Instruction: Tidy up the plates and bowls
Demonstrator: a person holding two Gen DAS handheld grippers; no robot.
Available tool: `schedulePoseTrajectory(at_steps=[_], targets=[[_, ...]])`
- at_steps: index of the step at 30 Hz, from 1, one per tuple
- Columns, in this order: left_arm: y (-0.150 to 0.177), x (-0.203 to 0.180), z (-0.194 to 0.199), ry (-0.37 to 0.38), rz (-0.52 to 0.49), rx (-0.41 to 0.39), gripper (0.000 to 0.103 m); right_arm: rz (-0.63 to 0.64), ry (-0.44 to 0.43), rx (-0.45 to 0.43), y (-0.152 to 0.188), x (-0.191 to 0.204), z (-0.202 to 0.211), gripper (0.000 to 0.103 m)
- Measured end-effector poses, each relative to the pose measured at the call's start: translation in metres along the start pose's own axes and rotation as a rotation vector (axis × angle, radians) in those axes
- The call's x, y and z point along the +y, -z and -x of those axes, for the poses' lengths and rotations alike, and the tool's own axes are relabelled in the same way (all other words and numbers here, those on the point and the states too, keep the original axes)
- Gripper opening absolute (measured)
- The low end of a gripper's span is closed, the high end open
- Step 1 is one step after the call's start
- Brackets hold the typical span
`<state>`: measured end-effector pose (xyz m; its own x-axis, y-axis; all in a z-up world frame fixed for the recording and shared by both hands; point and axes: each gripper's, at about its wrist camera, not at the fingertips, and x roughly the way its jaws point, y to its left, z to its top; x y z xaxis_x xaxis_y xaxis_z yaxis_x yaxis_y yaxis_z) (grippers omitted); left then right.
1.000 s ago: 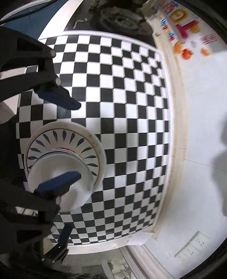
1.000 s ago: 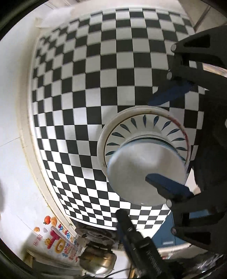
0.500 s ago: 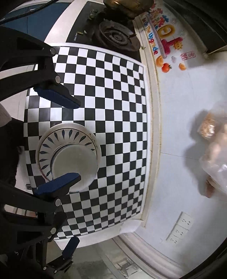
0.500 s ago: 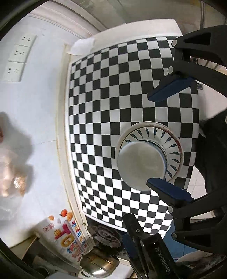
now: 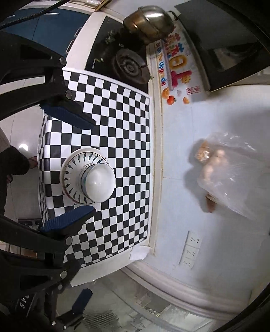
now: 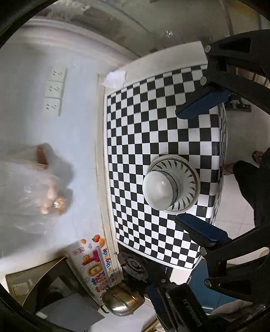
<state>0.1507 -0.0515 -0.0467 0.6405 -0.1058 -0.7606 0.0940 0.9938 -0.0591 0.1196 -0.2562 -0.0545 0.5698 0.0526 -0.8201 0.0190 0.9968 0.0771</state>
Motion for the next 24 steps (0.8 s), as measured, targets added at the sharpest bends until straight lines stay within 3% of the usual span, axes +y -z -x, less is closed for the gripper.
schedulePoseTrajectory(at_steps=[10,24], targets=[[0.043,-0.007,0.079,-0.023,-0.002,-0.066,0.074,0.011,0.052,-0.13,0.045,0.012,0.112,0.095],[0.08,-0.012,0.143,-0.077,-0.034,-0.16,0.074,0.005,0.078,-0.222,0.094,0.016,0.19,0.096]])
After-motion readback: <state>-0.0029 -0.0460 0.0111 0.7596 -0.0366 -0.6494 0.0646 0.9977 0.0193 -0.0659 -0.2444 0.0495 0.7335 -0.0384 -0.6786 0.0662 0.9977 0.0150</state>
